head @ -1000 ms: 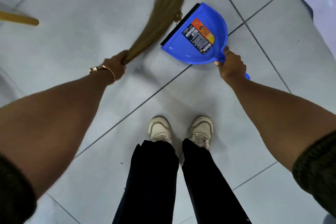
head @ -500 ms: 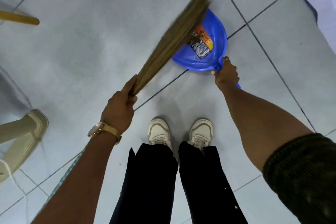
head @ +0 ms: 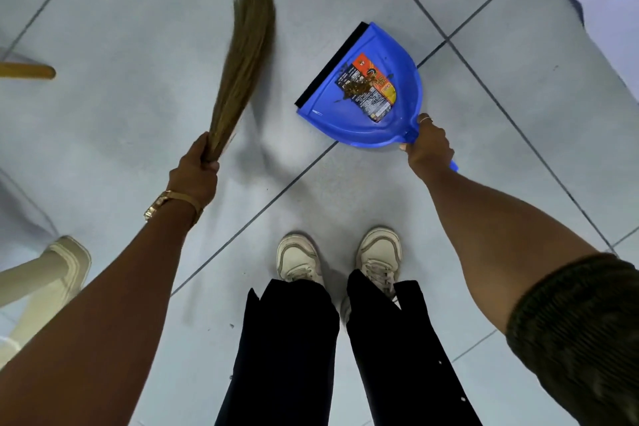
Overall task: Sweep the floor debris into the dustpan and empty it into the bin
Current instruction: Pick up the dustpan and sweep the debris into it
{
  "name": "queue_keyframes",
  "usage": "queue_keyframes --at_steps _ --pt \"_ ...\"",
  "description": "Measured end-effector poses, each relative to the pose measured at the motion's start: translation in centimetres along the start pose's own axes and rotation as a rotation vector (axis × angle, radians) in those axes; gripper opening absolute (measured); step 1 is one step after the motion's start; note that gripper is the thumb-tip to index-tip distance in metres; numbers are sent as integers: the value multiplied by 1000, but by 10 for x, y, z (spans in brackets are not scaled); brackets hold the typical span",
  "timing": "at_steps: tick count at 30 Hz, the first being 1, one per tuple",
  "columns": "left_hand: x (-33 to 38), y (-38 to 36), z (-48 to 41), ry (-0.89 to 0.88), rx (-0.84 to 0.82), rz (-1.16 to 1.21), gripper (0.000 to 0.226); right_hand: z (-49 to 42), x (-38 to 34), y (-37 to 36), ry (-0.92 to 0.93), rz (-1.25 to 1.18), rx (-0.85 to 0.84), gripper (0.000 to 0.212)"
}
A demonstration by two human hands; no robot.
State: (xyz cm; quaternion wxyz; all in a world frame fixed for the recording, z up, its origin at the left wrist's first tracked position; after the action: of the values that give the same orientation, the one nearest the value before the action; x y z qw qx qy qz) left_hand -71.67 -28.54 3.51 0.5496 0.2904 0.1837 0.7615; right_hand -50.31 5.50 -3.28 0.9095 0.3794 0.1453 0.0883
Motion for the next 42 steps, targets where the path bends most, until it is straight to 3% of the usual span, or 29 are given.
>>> queue_keyframes --at_steps 7,12,20,23,27,33,39,42 --pt "4 -51 51 -84 -97 -70 56 10 -9 -12 25 10 -21 48" --pt "31 -53 106 -106 -74 65 54 51 -12 -4 -26 -59 -42 51" --pt "113 34 227 -358 -15 3 59 183 4 80 -208 -241 -13 43" --pt "148 86 281 -461 35 -32 62 270 13 126 -266 -412 56 34" --pt "174 130 352 -468 11 -65 68 389 28 180 -321 -583 102 38" --pt "192 144 443 -471 -46 -165 43 522 100 239 -451 -704 231 37" --pt "224 75 554 -686 -94 -531 68 629 230 257 -744 -840 348 40" --pt "230 13 609 -782 -104 -794 66 658 297 256 -870 -905 384 39"
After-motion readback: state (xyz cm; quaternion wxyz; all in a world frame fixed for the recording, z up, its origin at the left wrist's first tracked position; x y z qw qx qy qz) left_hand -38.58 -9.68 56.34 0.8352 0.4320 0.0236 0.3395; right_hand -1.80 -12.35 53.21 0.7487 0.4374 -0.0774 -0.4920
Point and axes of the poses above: each hand's wrist, its own z-axis away from the middle knuckle, its own y-axis out of the back of the hand, x = y × z, the point moved 8 cm from there along -z, towards the middle knuckle, and after that the axes turned 1 degree about -x, right-handed, at the moved point
